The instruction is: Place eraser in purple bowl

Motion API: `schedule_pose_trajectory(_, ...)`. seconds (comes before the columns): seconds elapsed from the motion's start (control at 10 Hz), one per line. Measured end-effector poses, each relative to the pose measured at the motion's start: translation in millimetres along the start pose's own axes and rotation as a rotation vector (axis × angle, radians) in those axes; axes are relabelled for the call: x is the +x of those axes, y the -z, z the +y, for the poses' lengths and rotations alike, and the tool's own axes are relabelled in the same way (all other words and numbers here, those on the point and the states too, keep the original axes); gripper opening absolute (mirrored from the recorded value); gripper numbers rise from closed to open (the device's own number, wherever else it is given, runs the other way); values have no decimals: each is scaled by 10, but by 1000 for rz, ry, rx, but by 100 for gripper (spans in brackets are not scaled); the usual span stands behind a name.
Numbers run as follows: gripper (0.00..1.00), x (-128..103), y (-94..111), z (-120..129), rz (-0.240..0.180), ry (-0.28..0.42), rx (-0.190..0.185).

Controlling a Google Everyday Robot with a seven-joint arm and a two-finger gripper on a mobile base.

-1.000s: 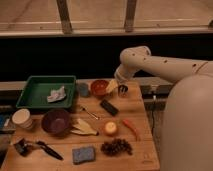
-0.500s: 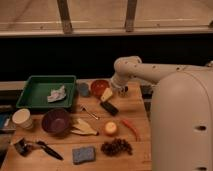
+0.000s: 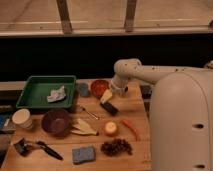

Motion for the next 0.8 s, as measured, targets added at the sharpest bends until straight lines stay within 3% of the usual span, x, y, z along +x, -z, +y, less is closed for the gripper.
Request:
schedule_pose_trajectory(0.4, 80, -80, -316, 271, 97, 133, -6)
schedule_pose_trajectory(0.8, 80, 40, -606, 263, 150, 126, -45)
